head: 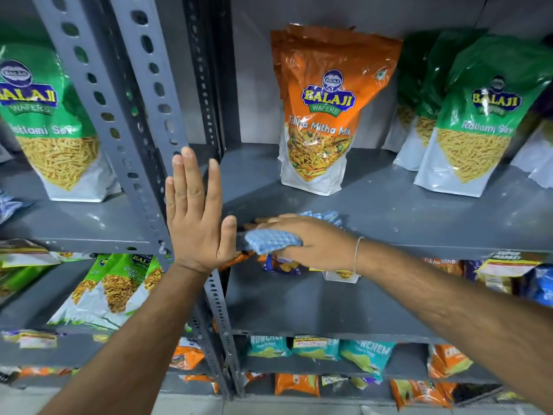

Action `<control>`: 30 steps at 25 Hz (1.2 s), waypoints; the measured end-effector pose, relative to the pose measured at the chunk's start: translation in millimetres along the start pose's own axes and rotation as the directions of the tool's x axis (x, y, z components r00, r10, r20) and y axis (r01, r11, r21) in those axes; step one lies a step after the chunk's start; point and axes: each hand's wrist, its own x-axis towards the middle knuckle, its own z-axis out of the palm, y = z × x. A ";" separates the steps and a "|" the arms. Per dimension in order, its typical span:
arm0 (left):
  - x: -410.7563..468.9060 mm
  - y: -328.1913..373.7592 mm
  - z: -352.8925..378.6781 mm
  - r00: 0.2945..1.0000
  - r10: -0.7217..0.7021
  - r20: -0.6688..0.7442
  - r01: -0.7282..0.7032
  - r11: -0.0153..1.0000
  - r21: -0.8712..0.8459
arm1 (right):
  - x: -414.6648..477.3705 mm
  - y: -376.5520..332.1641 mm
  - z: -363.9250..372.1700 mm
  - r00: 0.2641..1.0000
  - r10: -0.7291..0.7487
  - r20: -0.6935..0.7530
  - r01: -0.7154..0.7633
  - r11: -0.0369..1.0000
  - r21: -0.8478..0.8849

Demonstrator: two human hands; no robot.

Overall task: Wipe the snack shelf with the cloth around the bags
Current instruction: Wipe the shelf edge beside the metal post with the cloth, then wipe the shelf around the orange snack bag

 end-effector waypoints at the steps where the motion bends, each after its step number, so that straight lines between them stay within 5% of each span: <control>1: 0.3 0.1 1.3 1.000 -0.002 -0.006 0.002 1.000 0.014 | 4.2 -4.1 -5.9 0.987 0.103 -0.123 -0.085 0.986 0.144; 4: -0.6 1.0 1.4 1.000 -0.014 -0.006 0.014 0.999 0.043 | 52.4 -3.1 -26.9 0.882 0.287 -0.373 -0.202 0.947 0.251; 8: -0.8 2.4 0.2 1.000 -0.009 -0.007 0.009 0.998 0.062 | 89.3 4.3 -20.3 0.954 0.287 0.090 -0.272 0.950 -0.152; 10: -0.7 1.2 -0.3 1.000 -0.020 -0.010 0.021 0.997 0.070 | 84.2 11.6 -7.1 0.963 0.238 0.127 -0.199 0.944 -0.262; 16: 0.8 5.6 -4.8 0.998 -0.061 0.016 0.060 0.997 0.053 | -22.5 4.3 -17.1 0.997 0.048 0.055 -0.039 0.988 -0.152; 19: -1.3 31.3 -9.9 0.993 -0.111 0.038 0.113 0.992 -0.049 | -64.8 4.6 -15.4 0.986 0.130 -0.101 -0.131 0.991 -0.003; 22: 8.5 82.6 -7.6 0.967 0.022 0.253 0.021 0.986 -0.163 | -68.7 15.9 -46.3 0.768 0.297 -0.568 -0.193 0.952 0.236; 26: 23.5 114.0 25.8 0.852 -0.104 0.513 0.174 0.981 -0.090 | -69.7 49.7 -128.2 0.405 0.384 -0.830 -0.184 0.923 0.337; 28: 19.4 111.4 39.5 0.788 -0.155 0.596 0.209 0.978 -0.023 | -60.1 78.9 -160.4 0.341 0.407 -0.847 -0.292 0.903 0.316; 30: 16.0 108.4 47.1 0.744 -0.160 0.649 0.215 0.977 -0.006 | -38.4 121.8 -178.3 0.366 0.477 -0.799 -0.457 0.840 0.292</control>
